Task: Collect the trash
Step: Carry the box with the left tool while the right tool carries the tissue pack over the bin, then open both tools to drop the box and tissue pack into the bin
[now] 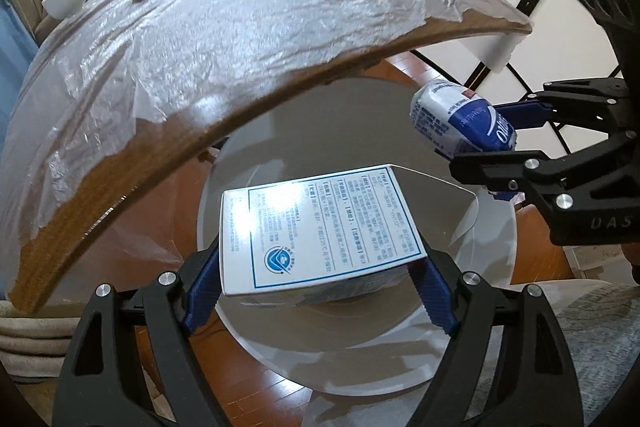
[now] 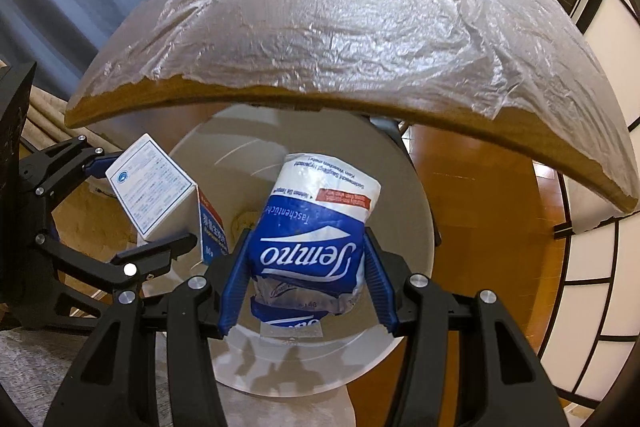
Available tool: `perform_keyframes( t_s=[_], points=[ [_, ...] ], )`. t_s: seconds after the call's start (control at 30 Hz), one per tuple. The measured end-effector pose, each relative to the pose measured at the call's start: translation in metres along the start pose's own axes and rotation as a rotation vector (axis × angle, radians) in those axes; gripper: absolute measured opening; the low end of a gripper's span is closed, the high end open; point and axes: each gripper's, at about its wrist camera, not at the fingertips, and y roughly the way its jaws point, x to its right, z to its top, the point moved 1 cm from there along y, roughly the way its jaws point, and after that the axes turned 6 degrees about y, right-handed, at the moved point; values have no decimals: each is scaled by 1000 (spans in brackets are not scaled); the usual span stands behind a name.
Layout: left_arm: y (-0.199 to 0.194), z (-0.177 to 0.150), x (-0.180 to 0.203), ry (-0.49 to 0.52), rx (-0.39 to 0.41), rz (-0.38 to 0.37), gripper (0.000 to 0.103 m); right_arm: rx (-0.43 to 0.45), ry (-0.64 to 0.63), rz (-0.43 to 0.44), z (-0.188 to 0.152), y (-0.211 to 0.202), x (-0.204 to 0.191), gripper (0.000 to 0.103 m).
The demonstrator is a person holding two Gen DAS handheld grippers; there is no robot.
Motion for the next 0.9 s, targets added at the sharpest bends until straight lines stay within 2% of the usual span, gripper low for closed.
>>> perform_keyframes(
  t_s=[0.9],
  points=[
    [63,-8,15,54,-105,15,83,-89,-11,1,3,56,4,52]
  ],
)
